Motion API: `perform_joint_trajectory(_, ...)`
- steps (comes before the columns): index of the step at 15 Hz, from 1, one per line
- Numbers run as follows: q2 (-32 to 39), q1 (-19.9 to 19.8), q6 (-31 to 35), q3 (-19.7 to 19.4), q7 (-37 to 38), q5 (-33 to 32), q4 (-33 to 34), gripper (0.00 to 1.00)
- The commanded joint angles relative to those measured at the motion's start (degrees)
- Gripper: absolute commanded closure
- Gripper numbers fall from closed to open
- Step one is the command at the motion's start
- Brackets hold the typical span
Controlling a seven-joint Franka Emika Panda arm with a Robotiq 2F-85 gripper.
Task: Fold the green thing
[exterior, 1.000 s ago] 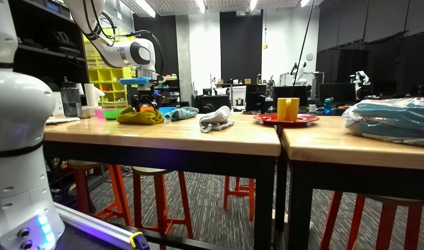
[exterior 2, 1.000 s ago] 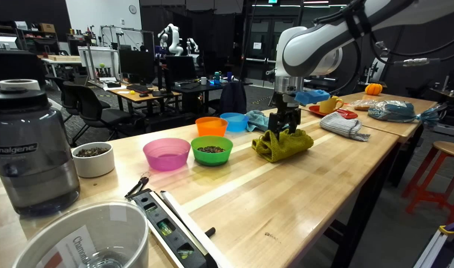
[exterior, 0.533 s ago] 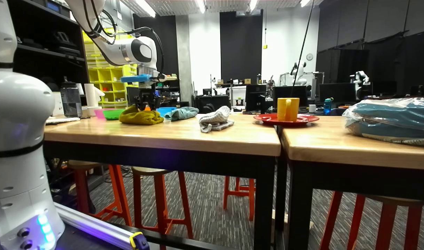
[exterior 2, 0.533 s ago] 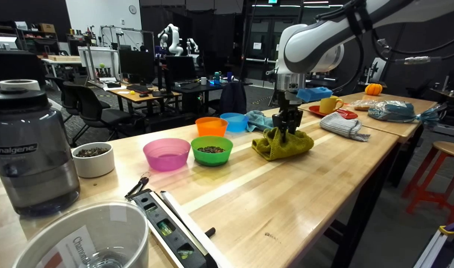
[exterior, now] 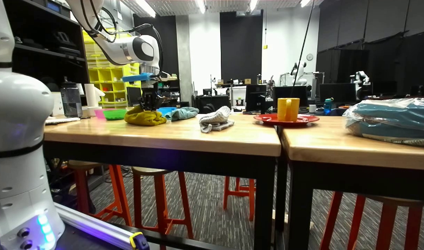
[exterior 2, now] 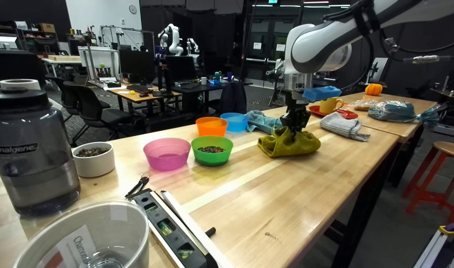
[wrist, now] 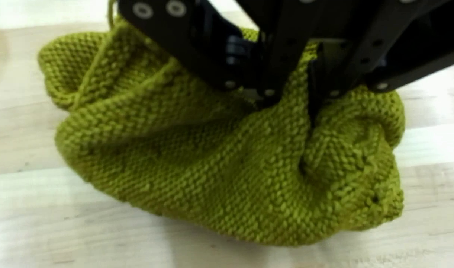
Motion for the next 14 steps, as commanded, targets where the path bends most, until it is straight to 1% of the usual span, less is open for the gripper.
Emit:
perform_joint_trajectory(1, -2.3, -2.5, 0.3, -1.7, 3.0, -4.2, -4.1, 0.96)
perform_joint_trajectory(3, -3.1, -4.1, 0.4, -3.0, 4.9, -6.0, -4.7, 0.96)
perform_joint_trajectory(5, -3.6, -5.7, 0.7, -4.3, 7.3, -6.1, -5.2, 0.96)
perform_joint_trajectory(9, -4.3, -8.7, 0.5, -7.0, 13.5, -2.7, -5.0, 0.96)
perform_joint_trajectory(14, -4.4, -11.4, 0.8, -9.2, 21.7, 1.8, -5.0, 0.96)
